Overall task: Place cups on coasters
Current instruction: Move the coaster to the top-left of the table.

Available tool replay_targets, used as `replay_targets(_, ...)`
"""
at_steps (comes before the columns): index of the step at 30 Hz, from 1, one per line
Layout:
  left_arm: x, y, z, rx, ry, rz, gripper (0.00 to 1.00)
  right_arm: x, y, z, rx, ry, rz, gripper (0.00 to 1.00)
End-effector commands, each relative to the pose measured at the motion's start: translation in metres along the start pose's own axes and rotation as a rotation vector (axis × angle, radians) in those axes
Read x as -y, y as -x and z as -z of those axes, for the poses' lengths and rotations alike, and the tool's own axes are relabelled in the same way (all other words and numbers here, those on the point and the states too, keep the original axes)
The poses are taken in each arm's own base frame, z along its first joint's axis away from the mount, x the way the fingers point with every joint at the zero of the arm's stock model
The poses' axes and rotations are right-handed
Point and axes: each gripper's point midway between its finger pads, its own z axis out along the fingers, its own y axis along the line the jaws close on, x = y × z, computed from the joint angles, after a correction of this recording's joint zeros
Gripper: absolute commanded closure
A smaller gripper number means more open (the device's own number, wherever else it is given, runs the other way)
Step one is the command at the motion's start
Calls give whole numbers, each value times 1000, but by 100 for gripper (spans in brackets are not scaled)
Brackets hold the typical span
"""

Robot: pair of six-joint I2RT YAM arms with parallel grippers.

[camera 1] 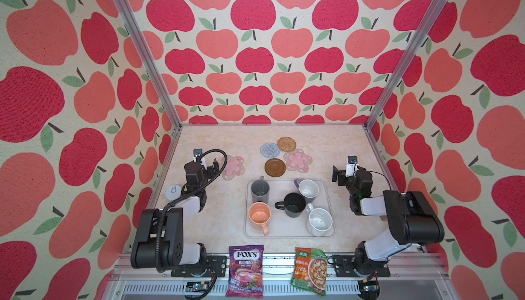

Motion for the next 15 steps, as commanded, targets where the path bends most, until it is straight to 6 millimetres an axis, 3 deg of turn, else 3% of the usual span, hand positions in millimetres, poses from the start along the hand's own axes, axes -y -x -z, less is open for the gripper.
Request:
replay_targets(1, -6, -1, 8, -54, 67, -24, 1, 6, 13, 2, -5, -23, -4, 1)
replay_targets(7, 4, 16, 16, -88, 88, -3, 1, 20, 40, 16, -24, -85, -20, 1)
replay_targets(15, 12, 42, 17, -108, 68, 149, 1, 6, 91, 27, -32, -28, 18, 1)
